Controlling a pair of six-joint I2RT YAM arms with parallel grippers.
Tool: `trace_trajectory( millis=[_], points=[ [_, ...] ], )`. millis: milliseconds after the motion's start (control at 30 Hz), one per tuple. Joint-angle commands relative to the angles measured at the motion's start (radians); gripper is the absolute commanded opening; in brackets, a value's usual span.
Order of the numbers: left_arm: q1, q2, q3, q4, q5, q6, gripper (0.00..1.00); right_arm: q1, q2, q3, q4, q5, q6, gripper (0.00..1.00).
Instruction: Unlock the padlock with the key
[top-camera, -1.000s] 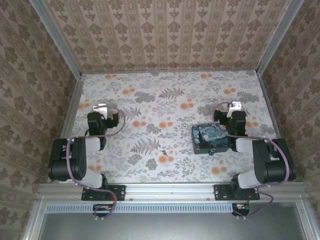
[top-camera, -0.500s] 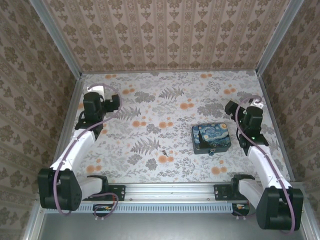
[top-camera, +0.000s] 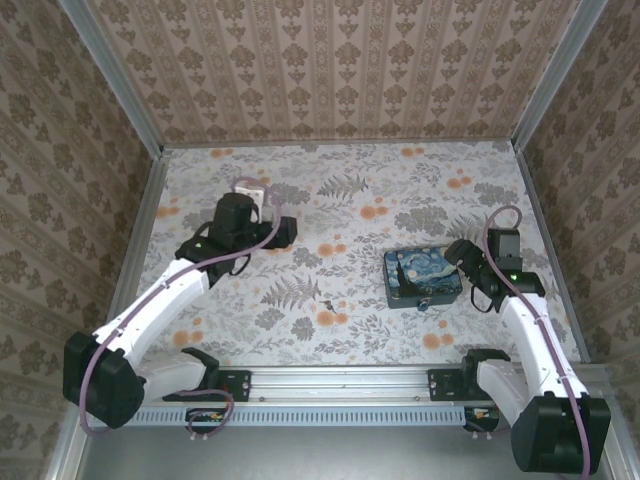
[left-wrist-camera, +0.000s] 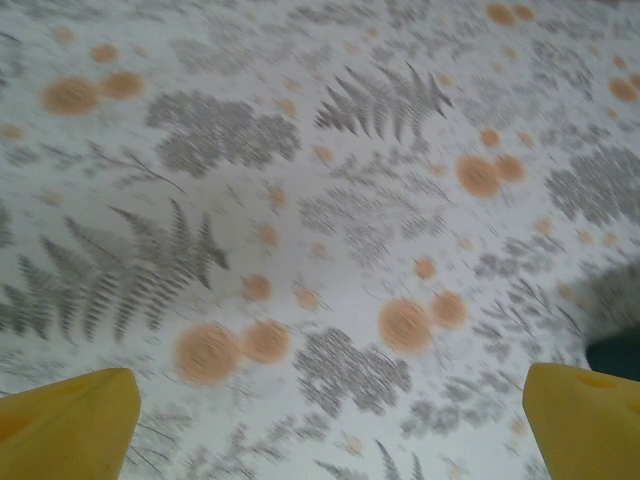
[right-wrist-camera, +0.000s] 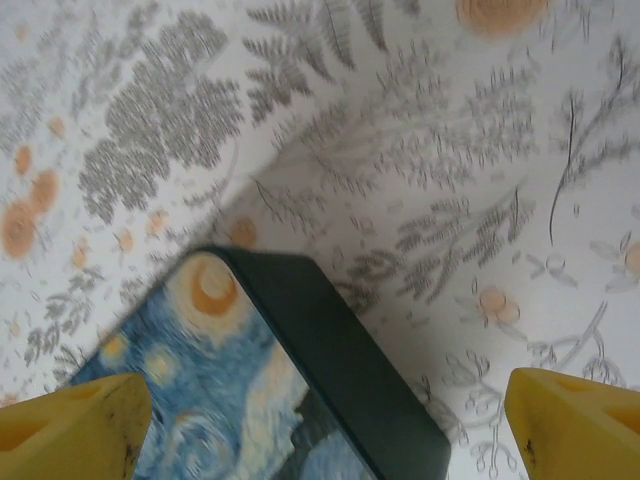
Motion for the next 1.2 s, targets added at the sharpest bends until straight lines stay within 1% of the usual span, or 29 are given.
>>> trace_trajectory(
  millis=[0,167,233,333,467,567,633,733,900,1167],
  points=[
    [-0.064,0.01,0.023,-0.062,-0.039,-0.075,1.0,-0.004,-0.027,-0.064,-0.047,-0.097,0.041,0.92],
    [-0.154,0.05,0.019,-0.05,-0.052,-0.142,1.0,0.017,-0.07,-0.154,0.048,-0.212,0.102,0.88],
    [-0.181,0.068,0.011,-0.037,-0.045,-0.169,1.0,0.03,-0.084,-0.167,0.084,-0.248,0.129,0.85],
    [-0.221,0.096,-0.003,-0.011,-0.034,-0.208,1.0,0.071,-0.076,-0.169,0.142,-0.268,0.169,0.8],
    [-0.263,0.14,-0.026,0.039,-0.003,-0.266,1.0,0.162,-0.007,-0.168,0.246,-0.26,0.231,0.74],
    [-0.295,0.177,-0.051,0.113,0.035,-0.319,1.0,0.237,0.041,-0.166,0.296,-0.214,0.26,0.74],
    [-0.32,0.206,-0.059,0.155,0.055,-0.346,1.0,0.262,0.061,-0.168,0.318,-0.209,0.273,0.74],
    [-0.359,0.261,-0.049,0.204,0.067,-0.374,1.0,0.273,0.065,-0.172,0.339,-0.205,0.273,0.74],
    [-0.386,0.392,0.021,0.267,0.124,-0.399,1.0,0.275,0.082,-0.172,0.374,-0.217,0.266,0.72],
    [-0.37,0.533,0.109,0.359,0.186,-0.426,1.0,0.303,0.13,-0.18,0.446,-0.235,0.287,0.63]
  ],
)
